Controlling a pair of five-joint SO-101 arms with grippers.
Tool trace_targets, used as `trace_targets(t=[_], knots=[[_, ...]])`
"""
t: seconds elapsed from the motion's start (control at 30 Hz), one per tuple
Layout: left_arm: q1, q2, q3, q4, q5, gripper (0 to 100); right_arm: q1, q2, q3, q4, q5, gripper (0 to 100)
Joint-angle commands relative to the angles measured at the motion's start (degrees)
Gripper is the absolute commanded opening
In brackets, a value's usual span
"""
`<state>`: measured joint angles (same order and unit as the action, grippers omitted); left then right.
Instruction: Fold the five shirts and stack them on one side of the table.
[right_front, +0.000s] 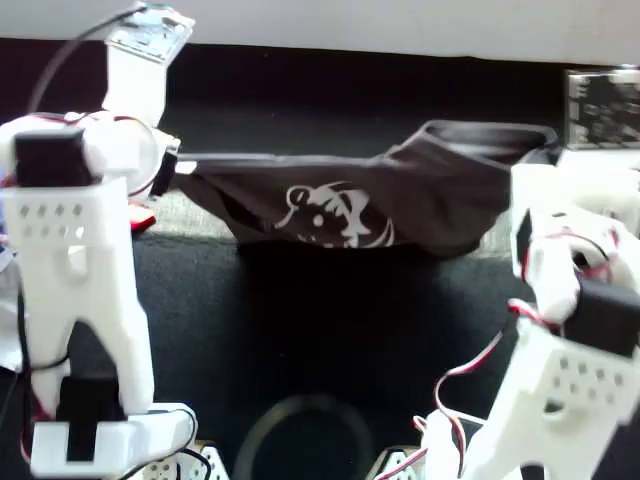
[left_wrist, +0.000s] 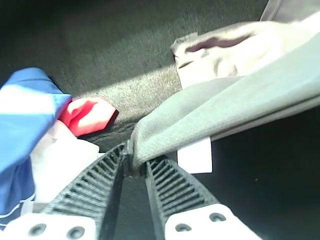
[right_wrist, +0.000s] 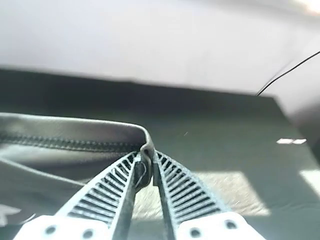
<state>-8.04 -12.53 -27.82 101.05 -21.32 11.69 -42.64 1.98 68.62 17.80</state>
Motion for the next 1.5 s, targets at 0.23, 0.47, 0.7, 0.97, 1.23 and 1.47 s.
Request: trace_targets(t=[0.23,0.47,0.7,0.97,1.23,1.47], knots=[[1.63,-22.37,-2.77,0.18,0.35,1,3.47,-7.16,-20.00,0.13,0.35,0.5],[1.54,-29.23,-2.51,-3.87,0.26,1,3.47,-10.51,-23.87,0.13,0.44,0.5],[1.80,-28.44,6.46,-4.22,0.35,1,3.47,-10.68,-17.10,0.57,0.44,0.5],[1.80,-28.62,7.16,-3.87,0.35,1,3.47,-10.77,-18.59,-0.40,0.44,0.5],[1.54,-28.62,-2.86,-3.87,0.44,1,3.47,-10.33,-32.40,-3.03,0.53,0.5],[1.54,-28.62,-6.37,-3.87,0.44,1,3.56,-10.33,-37.32,-5.76,1.23,0.5]])
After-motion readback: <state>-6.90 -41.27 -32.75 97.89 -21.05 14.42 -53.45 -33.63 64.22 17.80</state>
